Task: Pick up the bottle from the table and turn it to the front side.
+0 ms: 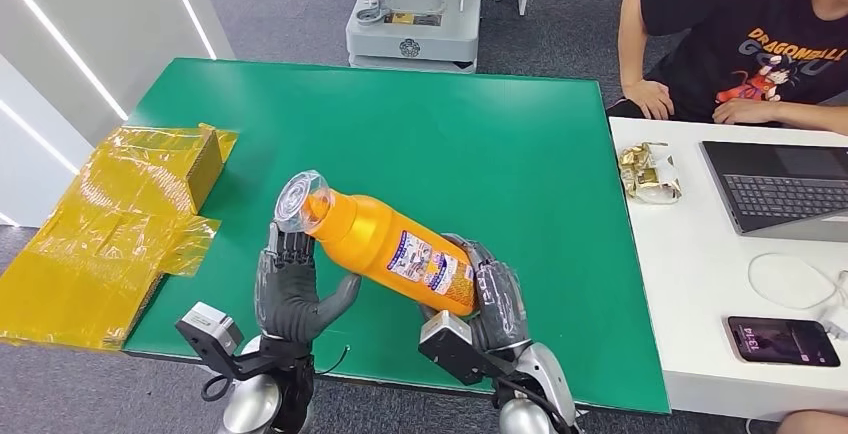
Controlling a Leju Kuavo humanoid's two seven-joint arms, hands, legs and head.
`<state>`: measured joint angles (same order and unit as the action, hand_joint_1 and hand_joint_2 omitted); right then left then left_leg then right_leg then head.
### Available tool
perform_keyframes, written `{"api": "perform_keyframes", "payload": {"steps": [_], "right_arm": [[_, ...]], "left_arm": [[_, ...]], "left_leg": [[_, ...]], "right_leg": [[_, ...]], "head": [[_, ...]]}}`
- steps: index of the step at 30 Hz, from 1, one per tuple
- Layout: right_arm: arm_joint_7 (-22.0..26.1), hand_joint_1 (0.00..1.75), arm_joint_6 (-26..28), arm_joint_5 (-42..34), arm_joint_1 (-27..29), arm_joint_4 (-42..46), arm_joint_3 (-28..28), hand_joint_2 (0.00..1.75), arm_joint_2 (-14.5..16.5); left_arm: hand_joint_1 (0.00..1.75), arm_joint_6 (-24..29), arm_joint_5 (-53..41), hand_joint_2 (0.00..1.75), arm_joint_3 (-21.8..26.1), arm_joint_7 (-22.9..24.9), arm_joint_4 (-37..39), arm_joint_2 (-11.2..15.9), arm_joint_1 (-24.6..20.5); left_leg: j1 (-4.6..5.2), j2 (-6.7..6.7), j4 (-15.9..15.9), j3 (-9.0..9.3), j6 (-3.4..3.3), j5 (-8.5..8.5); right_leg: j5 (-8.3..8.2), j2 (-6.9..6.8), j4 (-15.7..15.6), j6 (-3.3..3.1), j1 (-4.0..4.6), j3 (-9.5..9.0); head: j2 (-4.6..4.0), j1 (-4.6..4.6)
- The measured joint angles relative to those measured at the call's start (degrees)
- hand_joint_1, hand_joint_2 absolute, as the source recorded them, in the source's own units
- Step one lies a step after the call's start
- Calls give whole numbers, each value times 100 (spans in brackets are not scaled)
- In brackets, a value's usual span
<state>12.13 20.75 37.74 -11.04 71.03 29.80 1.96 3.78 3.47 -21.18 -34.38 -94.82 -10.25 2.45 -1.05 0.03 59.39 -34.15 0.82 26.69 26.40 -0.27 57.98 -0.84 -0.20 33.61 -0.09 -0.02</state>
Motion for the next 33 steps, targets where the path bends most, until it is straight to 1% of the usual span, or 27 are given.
{"api": "perform_keyframes", "payload": {"steps": [11,17,25,33], "right_arm": [[27,175,-560,207,-251,-72,21,175,67],[66,175,-842,352,-316,-110,146,175,69],[95,175,-983,378,-430,-287,233,175,75],[167,175,-1001,322,-599,-511,277,175,75]], "left_arm": [[0,-176,164,175,-42,132,93,65,-268],[0,-199,222,175,-164,293,147,72,-353],[0,-219,252,175,-209,406,244,72,-376],[0,-224,266,175,-212,475,355,70,-421]], "left_leg": [[-1,2,0,2,0,0],[0,1,0,0,0,0],[0,1,1,1,0,0],[0,1,1,1,0,0]], "right_leg": [[-1,2,0,0,0,1],[-1,2,0,0,0,1],[-1,3,0,0,0,1],[-1,3,0,0,0,1]], "head": [[0,0],[0,1],[0,0],[0,1]]}}
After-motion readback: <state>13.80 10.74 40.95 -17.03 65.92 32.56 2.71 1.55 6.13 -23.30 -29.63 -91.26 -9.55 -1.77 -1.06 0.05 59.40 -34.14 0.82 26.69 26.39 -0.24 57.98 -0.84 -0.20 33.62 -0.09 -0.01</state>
